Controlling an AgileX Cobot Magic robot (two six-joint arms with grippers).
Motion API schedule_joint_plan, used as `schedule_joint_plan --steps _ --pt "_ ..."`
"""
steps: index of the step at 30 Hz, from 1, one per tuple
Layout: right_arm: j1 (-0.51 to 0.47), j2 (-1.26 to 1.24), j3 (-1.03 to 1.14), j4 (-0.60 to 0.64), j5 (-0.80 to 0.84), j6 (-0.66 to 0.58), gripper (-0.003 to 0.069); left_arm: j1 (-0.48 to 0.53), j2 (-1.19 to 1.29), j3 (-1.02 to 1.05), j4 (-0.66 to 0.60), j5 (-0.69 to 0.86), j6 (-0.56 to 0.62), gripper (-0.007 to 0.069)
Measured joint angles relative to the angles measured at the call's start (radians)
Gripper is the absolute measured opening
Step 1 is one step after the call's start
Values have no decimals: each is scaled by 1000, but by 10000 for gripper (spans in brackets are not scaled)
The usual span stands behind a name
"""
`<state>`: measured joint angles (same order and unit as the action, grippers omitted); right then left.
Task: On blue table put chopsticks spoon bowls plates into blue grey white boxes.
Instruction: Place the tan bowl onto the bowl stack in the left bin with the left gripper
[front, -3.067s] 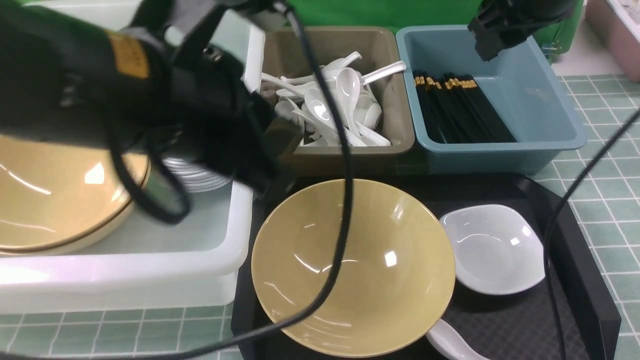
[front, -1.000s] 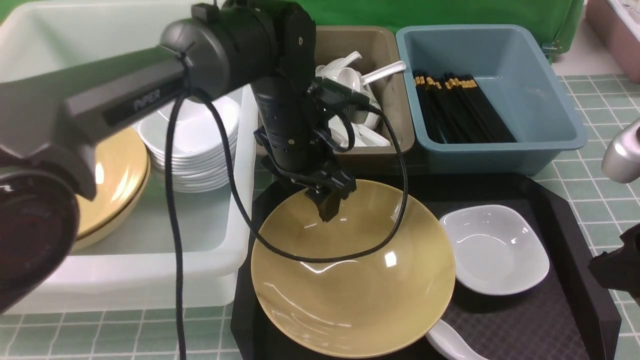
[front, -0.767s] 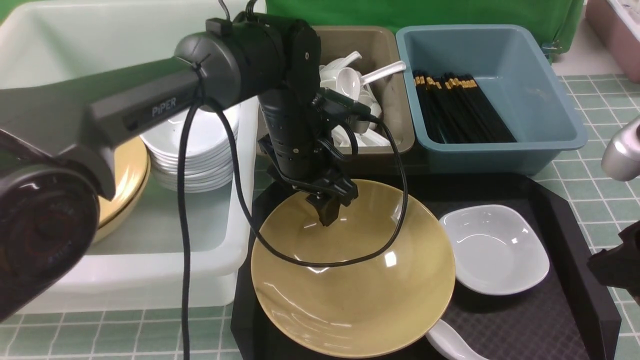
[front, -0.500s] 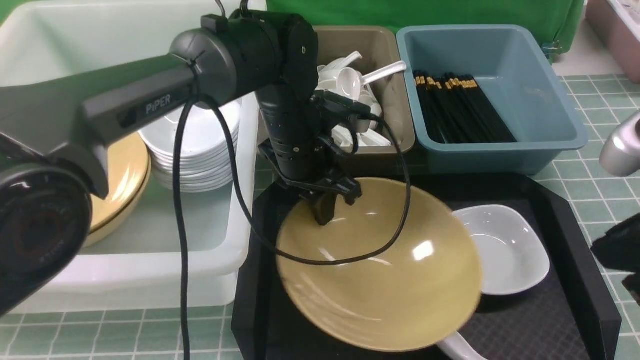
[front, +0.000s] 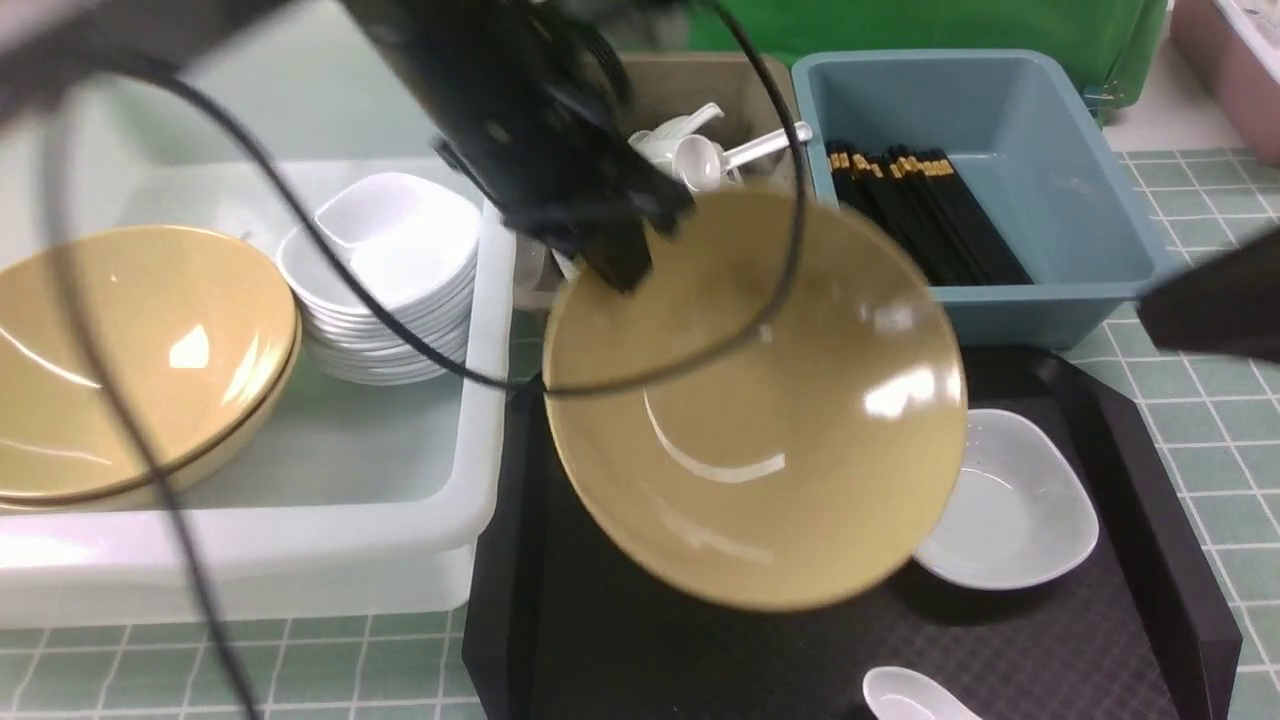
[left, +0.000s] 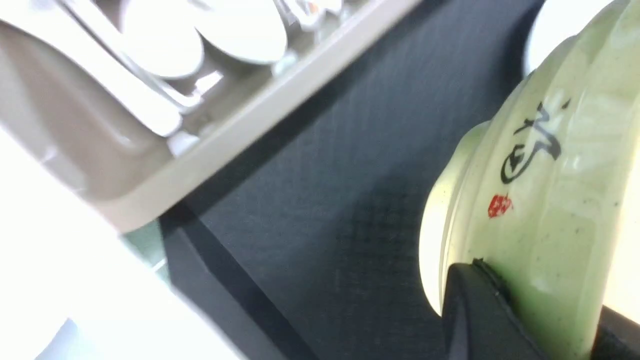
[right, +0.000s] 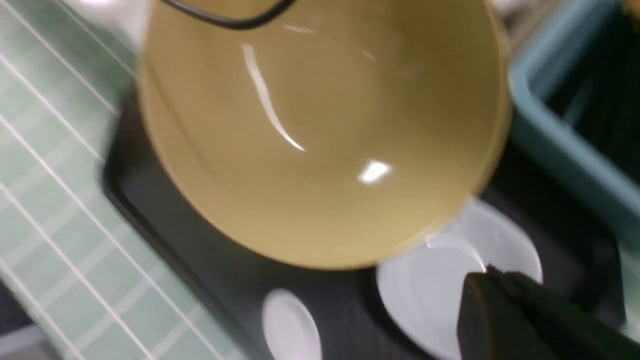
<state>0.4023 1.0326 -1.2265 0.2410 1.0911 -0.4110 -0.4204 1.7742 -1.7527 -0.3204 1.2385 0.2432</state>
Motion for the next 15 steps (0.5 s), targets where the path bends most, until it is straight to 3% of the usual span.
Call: schedule_joint_plan --steps 6,14,15 --pt "136 127 -170 50 0 -44 37 264 -217 104 -135 10 5 6" --pt "407 365 -341 15 -26 -84 39 765 -465 435 -176 -90 25 6" --pt "418 379 -346 12 -26 -84 40 777 -468 448 -182 -100 25 6"
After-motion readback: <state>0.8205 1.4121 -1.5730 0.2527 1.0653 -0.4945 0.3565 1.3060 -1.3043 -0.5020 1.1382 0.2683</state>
